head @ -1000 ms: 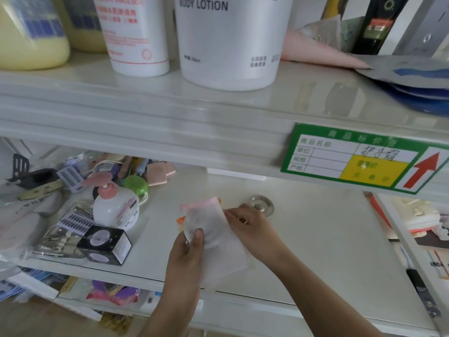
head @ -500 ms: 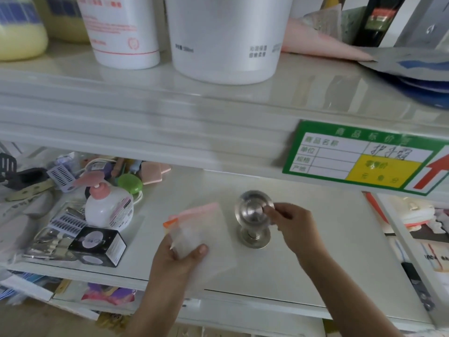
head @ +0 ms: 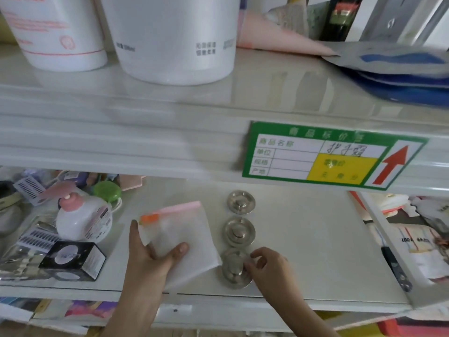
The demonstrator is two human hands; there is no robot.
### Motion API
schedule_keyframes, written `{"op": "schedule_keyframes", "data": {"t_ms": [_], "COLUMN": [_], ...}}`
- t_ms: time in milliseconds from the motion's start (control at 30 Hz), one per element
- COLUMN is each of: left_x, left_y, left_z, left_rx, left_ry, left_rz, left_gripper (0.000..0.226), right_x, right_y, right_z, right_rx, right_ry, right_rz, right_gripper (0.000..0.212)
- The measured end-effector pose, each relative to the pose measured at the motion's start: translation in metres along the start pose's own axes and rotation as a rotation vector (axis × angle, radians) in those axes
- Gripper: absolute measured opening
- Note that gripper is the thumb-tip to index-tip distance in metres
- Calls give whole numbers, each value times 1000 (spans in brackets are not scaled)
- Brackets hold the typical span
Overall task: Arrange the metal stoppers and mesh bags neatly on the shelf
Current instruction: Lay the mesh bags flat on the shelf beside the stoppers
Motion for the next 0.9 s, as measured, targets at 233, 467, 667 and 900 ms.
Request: {"op": "schedule_keyframes", "data": {"t_ms": [233, 467, 667, 900], "left_x": [-17, -29, -35, -36], "left_y": [13, 36, 37, 36], "left_z": [-10, -17, -15, -18], "left_rx": [109, 104, 6, -199], "left_ry": [36, 70, -4, -130], "left_rz": [68, 131, 118, -16], "left_gripper": [81, 61, 48, 40], "right_x": [-7, -11, -20, 6], "right_y": [-24, -25, -33, -56], "right_z": [46, 85, 85, 67], "right_rx": [370, 630, 612, 935], "right_ry": [-73, -99, -215, -31], "right_rz": [32, 187, -3, 142], "right_gripper": [24, 34, 4, 16]}}
Point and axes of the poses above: each hand's wrist, its own x-axis towards the middle knuckle, its own y-axis out of the palm, z = x × y, the point moved 3 cm from there along x, towards the middle knuckle, and after that the axes turned 7 degrees about y, right-handed, at the moved point
